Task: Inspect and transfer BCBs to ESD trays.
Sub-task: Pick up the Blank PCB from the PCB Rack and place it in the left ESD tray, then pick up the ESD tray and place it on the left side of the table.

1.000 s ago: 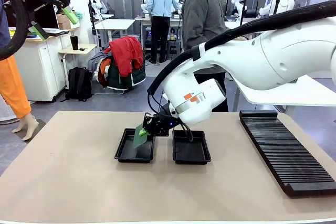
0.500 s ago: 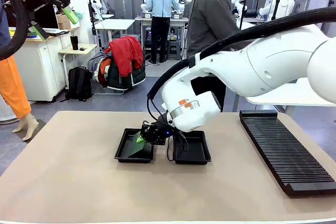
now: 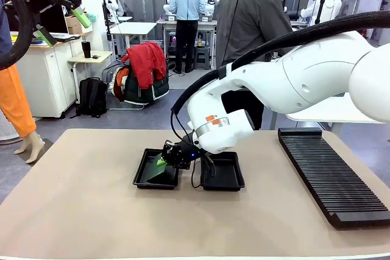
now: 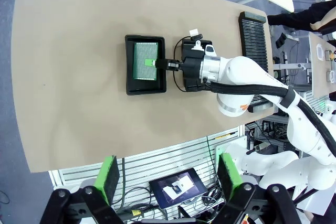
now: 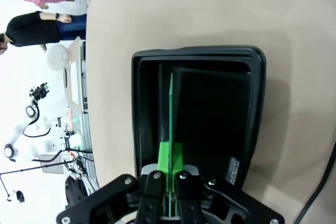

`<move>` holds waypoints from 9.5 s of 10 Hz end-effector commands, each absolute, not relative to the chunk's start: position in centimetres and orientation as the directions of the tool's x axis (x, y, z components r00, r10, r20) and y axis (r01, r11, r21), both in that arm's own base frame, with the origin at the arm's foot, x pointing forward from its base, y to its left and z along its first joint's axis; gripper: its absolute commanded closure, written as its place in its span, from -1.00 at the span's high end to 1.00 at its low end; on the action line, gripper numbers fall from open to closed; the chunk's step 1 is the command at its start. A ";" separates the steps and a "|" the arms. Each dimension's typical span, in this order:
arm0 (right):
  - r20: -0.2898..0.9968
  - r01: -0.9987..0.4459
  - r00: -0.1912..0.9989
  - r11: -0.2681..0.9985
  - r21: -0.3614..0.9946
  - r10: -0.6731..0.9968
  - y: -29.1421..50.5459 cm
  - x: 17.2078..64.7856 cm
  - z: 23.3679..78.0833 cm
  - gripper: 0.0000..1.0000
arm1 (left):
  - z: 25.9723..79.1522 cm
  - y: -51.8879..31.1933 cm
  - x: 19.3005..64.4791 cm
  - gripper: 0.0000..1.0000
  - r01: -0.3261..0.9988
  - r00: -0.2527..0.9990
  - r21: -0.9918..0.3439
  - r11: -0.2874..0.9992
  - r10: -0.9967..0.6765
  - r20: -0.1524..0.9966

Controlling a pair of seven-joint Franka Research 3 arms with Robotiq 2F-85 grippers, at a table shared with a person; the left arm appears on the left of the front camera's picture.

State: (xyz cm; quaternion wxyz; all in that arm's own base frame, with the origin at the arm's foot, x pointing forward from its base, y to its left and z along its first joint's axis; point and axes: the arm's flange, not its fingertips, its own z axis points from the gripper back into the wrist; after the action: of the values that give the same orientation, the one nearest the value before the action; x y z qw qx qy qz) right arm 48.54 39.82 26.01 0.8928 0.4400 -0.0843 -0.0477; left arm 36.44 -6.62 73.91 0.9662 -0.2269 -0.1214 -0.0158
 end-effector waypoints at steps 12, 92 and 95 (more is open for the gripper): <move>0.118 -0.007 0.987 0.715 0.699 -0.107 41.9 48.7 29.6 0.20 | 73.8 -6.6 36.4 1.00 0.083 0.970 -0.439 0.895 0.029 0.243; 0.060 -0.092 0.996 0.763 0.640 0.070 27.7 46.5 46.8 1.00 | 31.1 -23.9 51.6 1.00 -0.089 0.996 0.018 0.996 0.090 -0.011; 0.060 -0.092 0.996 0.763 0.640 0.070 27.7 46.5 46.8 1.00 | 30.2 -23.6 52.2 1.00 -0.097 0.995 -0.002 0.995 0.096 -0.023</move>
State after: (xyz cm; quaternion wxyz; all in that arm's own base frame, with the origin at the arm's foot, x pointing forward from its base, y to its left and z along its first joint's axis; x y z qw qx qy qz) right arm 46.22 27.53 46.79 0.9360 0.3484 -0.0154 0.0483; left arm 52.04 -23.75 30.56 0.9986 0.0131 0.0148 0.0498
